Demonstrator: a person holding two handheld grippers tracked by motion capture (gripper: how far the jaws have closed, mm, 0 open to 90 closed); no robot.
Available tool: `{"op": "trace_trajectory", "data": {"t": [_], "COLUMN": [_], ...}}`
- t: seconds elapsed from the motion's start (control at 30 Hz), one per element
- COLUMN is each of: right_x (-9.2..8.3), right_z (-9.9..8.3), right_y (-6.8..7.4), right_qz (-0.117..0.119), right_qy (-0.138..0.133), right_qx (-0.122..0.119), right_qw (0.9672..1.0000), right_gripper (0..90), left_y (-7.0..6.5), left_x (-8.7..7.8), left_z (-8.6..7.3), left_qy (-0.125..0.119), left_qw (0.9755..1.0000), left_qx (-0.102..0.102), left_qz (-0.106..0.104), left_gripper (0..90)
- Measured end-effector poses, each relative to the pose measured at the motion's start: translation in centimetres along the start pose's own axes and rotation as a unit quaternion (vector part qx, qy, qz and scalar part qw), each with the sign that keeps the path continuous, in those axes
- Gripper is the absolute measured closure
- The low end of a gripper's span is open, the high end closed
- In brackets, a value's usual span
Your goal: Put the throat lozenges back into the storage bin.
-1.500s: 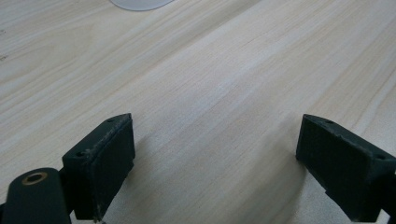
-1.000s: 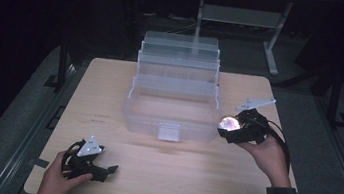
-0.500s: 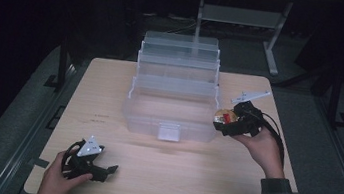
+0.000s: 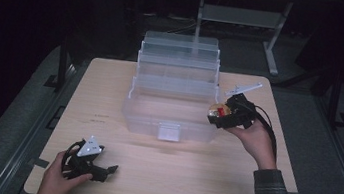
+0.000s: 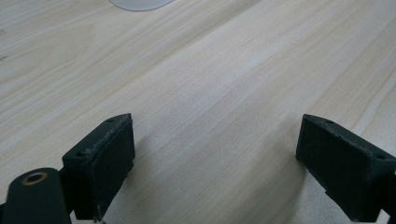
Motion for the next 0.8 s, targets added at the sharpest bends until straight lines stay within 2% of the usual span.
{"op": "trace_trajectory", "data": {"t": [0.4,0.8], "right_x": [2.1,3.7], "right_z": [0.7,0.4], "right_y": [0.3,0.1], "right_qz": [0.003,0.004], "right_qy": [0.006,0.015], "right_qx": [-0.005,0.000], "right_qw": [1.0000,0.9999], "right_gripper": [19.7,19.6], "left_y": [0.0,0.0], "left_x": [0.0,0.0], "left_z": [0.0,0.0], "left_qy": [0.000,0.000], "left_qw": [1.0000,1.0000], "left_qx": [0.000,0.000], "left_qz": [0.000,0.000], "left_gripper": [10.8,10.8]}}
Point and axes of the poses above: each handheld gripper's, and its own axes: x roughly forward along the jaws, z roughly out of its top, y roughly to its left, the point moved 9 cm from there along x, roughly forward along the jaws, and after that the axes turned 14 degrees about -y, right-handed, at the moved point
